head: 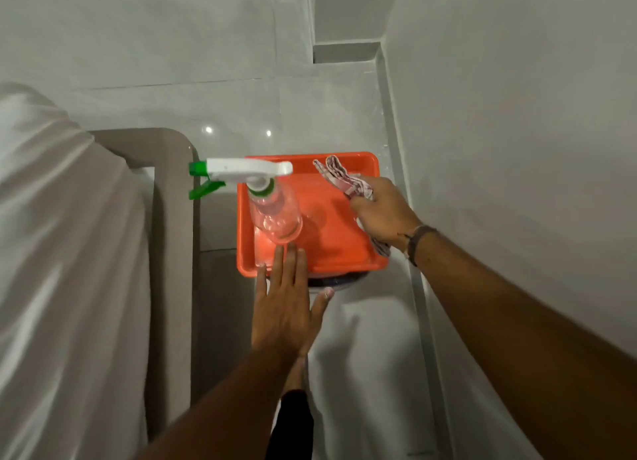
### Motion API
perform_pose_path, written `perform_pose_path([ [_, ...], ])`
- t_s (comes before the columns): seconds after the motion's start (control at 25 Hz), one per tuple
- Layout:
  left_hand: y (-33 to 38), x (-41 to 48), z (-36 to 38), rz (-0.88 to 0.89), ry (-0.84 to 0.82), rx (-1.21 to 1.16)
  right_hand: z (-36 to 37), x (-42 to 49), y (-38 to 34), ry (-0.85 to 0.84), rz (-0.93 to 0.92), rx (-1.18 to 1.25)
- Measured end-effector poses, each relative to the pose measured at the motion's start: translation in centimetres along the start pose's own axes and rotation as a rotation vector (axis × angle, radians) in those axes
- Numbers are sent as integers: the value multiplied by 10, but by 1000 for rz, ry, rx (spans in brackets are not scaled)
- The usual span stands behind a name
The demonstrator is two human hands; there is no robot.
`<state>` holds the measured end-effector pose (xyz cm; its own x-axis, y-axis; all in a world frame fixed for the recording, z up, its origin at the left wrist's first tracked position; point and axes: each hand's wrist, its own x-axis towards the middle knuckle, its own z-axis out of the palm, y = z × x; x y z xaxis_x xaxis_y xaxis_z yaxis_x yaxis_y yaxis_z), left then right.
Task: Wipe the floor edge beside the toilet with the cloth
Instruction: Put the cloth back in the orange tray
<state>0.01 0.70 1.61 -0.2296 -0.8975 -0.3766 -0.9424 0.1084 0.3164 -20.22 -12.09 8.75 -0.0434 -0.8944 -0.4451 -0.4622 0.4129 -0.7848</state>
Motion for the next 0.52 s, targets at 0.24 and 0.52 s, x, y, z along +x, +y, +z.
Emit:
perform_pose_path([
  [0.24, -3, 11, 11, -16, -115, 33, 63, 48, 52, -23, -42, -650],
  [0.52, 3, 7, 20, -46, -127, -25, 105, 33, 103, -219, 23, -868],
])
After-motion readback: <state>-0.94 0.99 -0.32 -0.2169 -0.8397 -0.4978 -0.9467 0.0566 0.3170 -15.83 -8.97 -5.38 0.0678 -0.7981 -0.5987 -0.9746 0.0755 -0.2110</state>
